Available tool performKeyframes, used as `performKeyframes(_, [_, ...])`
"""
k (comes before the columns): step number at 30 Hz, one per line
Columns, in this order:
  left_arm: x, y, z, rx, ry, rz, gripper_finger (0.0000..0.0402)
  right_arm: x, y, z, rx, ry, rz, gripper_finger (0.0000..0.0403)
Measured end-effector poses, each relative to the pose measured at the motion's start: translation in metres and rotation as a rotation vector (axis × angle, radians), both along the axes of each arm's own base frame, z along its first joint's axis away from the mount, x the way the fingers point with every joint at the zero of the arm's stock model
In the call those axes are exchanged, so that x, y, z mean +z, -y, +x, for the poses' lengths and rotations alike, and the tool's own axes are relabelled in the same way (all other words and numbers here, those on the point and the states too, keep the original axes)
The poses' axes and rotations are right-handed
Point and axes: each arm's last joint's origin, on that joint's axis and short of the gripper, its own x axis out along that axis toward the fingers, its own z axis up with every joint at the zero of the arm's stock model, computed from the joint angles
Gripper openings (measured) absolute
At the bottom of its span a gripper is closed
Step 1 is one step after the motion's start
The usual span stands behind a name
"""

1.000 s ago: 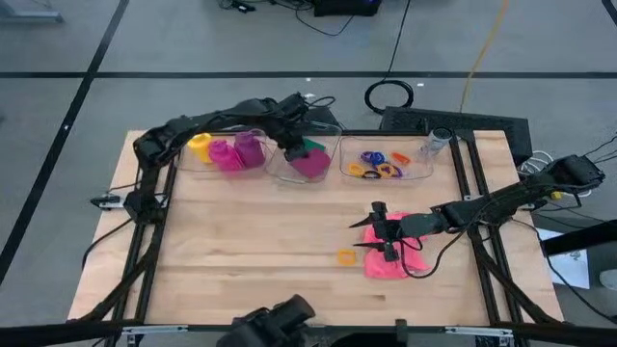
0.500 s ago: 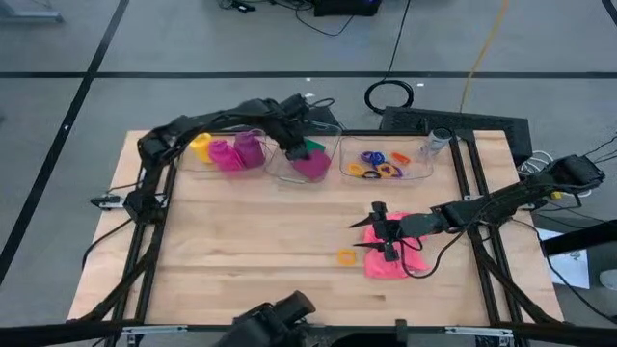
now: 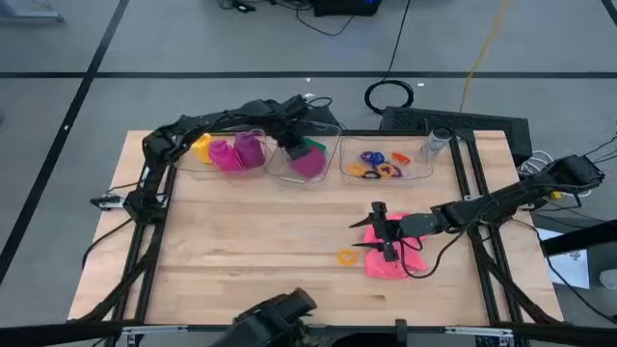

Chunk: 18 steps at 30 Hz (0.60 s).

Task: Pick & Place Sports Items
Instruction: Put the purple microfiber towel into the middle transparent bin

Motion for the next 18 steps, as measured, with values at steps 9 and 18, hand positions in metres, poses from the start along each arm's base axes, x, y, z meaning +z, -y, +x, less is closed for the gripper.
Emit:
performKeyframes(9, [0.0, 0.0008, 0.0036, 0.027, -0.016, 0.046, 0.0066, 0.0, 0.0, 0.0, 0.0, 0.0, 0.0, 0.0242])
performKeyframes(18, [0.0001, -0.0001, 0.0025, 0.032, -0.019, 0.044, 0.0175, 0.0, 0.0, 0.0, 0.0, 0.0, 0.0, 0.0242])
